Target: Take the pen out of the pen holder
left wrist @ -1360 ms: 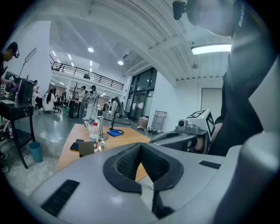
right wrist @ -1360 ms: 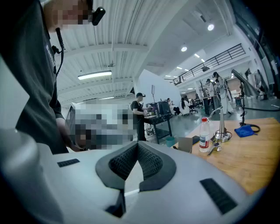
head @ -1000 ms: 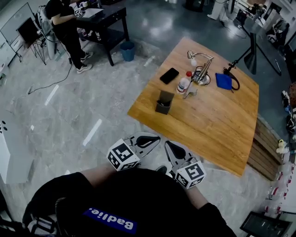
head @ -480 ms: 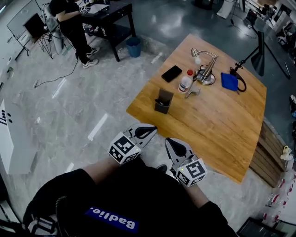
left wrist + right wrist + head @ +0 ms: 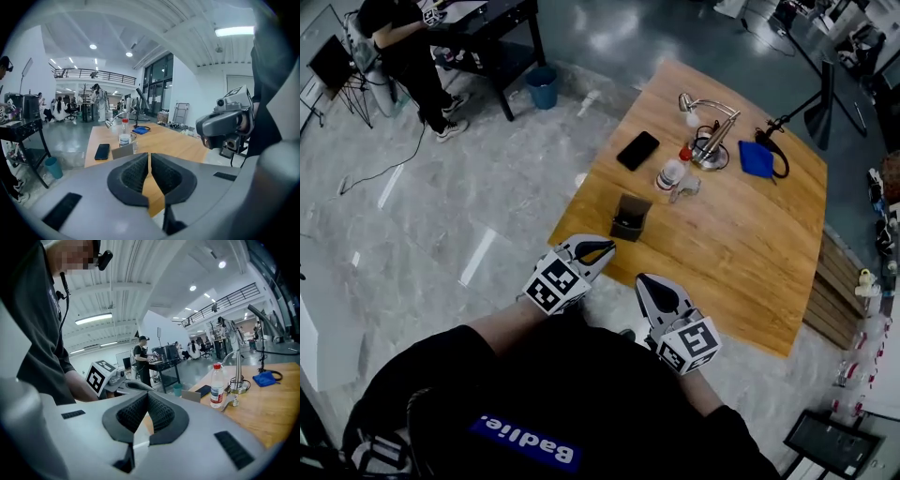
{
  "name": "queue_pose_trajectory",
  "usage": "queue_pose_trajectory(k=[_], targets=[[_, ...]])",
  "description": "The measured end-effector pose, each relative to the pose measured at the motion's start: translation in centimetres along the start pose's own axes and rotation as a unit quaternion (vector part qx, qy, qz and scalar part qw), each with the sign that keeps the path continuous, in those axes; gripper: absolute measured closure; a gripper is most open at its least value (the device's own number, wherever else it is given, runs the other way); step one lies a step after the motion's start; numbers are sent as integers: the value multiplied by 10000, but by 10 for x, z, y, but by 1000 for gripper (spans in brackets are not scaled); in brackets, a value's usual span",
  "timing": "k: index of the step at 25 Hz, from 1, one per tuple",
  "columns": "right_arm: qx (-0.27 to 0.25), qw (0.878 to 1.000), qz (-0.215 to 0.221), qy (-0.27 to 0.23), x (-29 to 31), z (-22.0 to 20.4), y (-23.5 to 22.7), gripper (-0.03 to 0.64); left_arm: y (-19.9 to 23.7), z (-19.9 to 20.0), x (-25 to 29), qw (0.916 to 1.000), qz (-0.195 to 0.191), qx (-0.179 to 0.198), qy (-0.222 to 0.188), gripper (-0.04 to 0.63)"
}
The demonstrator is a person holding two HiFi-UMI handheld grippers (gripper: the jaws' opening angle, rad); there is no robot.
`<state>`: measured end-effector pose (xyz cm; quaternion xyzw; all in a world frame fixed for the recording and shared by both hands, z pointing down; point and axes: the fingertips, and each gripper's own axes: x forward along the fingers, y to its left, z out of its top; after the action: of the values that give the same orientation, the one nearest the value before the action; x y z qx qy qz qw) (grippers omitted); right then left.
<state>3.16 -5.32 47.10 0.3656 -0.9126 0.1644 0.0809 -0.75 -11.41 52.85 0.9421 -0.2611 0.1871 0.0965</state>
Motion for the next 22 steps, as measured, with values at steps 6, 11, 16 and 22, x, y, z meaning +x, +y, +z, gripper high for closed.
queue_pose_trajectory(k=[6,11,16,22], targets=[[19,9993,-364,16,18,9,-9,616,29,-19,23,9988,-321,145,336,577],[31,9987,-510,37,12,11,-27,617,52,-38,50,9972,-224,176,691,510],[86,9982,-591,56,-1,13,-40,617,65,-54,71,9939,-134,153,1079,487],[173,9977,-649,129,-13,7,-57,617,76,-67,95,9895,8,170,1434,486]])
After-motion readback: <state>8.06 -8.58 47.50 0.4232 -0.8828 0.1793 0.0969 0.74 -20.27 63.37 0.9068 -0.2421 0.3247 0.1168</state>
